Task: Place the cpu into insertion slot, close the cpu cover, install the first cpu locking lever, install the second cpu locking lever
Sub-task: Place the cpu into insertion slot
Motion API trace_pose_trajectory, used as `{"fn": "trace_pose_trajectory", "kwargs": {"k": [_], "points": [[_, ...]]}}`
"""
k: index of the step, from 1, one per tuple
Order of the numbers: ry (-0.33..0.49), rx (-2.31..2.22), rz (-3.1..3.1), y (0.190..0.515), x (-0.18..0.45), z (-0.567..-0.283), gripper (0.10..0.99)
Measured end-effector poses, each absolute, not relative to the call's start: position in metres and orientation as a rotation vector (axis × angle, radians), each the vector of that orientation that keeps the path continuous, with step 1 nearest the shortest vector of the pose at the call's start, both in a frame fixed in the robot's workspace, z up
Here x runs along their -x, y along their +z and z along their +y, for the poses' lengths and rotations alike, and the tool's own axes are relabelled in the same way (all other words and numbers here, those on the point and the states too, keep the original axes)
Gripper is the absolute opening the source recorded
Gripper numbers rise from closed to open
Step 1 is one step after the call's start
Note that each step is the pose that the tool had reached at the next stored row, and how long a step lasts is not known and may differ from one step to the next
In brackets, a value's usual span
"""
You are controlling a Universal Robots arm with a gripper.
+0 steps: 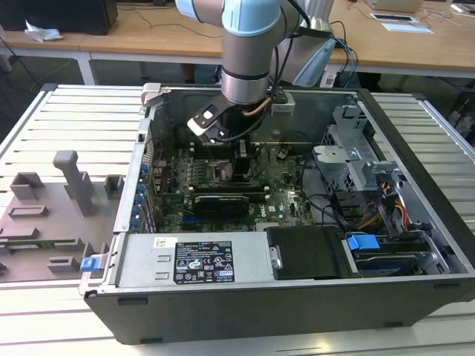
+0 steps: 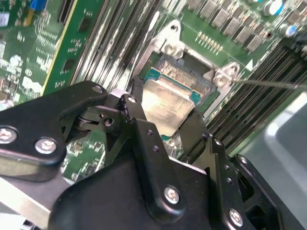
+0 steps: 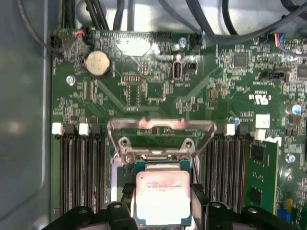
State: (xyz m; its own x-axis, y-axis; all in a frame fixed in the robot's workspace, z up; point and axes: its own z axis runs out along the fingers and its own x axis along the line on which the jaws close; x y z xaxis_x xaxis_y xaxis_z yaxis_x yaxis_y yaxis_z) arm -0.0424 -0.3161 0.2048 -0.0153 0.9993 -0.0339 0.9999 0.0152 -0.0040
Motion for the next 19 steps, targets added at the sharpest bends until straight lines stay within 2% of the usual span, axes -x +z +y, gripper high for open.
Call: {"fn": "trace_pose_trajectory", "kwargs": {"k": [19], "points": [[-0.040, -2.225, 2.190, 0.1983, 0.0475, -0.3112, 0.545]]}}
